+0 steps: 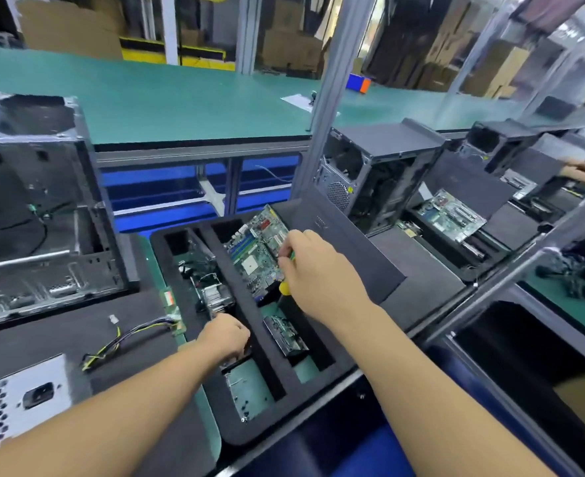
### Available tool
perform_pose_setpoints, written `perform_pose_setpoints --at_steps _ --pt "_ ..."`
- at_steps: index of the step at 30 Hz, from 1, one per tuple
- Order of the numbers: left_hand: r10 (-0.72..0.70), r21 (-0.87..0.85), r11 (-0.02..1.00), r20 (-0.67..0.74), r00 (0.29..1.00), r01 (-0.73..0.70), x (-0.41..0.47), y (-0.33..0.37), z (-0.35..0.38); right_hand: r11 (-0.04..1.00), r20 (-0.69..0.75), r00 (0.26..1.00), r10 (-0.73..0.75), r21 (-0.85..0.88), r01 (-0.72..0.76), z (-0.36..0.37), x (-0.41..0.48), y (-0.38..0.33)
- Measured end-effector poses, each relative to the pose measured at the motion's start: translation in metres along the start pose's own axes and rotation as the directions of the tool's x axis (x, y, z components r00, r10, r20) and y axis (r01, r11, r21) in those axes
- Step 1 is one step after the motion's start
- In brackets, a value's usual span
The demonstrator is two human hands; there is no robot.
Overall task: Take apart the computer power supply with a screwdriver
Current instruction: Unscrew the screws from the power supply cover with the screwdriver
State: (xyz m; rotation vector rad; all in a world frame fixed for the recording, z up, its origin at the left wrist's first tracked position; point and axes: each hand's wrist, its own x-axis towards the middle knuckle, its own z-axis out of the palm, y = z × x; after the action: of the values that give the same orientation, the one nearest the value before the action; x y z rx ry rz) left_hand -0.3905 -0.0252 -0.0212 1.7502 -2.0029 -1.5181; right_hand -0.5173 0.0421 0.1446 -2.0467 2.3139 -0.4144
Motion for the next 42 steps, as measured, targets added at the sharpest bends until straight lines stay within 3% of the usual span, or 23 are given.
perform_pose_setpoints --at_steps 4,8,10,12,13,15,19,24,28,32,35,42 --pt "-0.013 0.139 0.99 -0.062 0.998 0.021 0.005 0.013 0.0 0.999 -0.021 0.999 -0.039 -0.015 0.039 -0.001 0.012 0.011" --pt "0.083 0.241 0.969 -0.142 0.986 -0.046 0.009 0.006 -0.009 0.994 -0.025 0.995 -0.101 0.047 0.102 0.002 0.024 0.008" --pt "0.242 0.462 0.877 -0.19 0.951 -0.131 0.008 -0.007 -0.02 0.985 -0.012 0.99 -0.139 0.105 0.139 0.007 0.03 0.001" --pt "0.443 0.707 0.677 -0.172 0.88 -0.202 0.007 -0.029 -0.041 0.971 0.02 0.983 -0.182 0.162 0.176 0.013 0.037 -0.01" --pt "0.486 0.768 0.604 -0.143 0.862 -0.213 0.004 -0.04 -0.055 0.962 0.041 0.977 -0.208 0.187 0.197 0.017 0.041 -0.018" --pt "0.465 0.81 0.564 -0.153 0.872 -0.159 -0.003 -0.064 -0.085 0.944 0.078 0.961 -0.267 0.223 0.244 0.025 0.048 -0.036" --pt "0.353 0.742 0.671 -0.326 0.877 0.006 -0.034 -0.112 -0.14 0.897 0.113 0.915 -0.388 0.274 0.347 0.04 0.057 -0.083" --pt "0.221 0.673 0.732 -0.378 0.899 0.103 -0.084 -0.176 -0.168 0.815 0.101 0.842 -0.53 0.336 0.473 0.051 0.056 -0.147" --pt "0.181 0.575 0.811 -0.417 0.891 0.105 -0.127 -0.22 -0.173 0.735 0.084 0.779 -0.622 0.407 0.542 0.056 0.049 -0.198" --pt "0.132 0.564 0.821 -0.341 0.931 0.09 -0.153 -0.257 -0.177 0.686 0.091 0.734 -0.673 0.449 0.573 0.067 0.04 -0.242" --pt "0.139 0.471 0.879 -0.401 0.906 0.074 -0.159 -0.282 -0.178 0.667 0.107 0.713 -0.693 0.469 0.578 0.077 0.034 -0.265" --pt "0.118 0.302 0.953 -0.418 0.901 0.015 -0.15 -0.292 -0.185 0.697 0.166 0.744 -0.647 0.523 0.49 0.094 0.027 -0.285"
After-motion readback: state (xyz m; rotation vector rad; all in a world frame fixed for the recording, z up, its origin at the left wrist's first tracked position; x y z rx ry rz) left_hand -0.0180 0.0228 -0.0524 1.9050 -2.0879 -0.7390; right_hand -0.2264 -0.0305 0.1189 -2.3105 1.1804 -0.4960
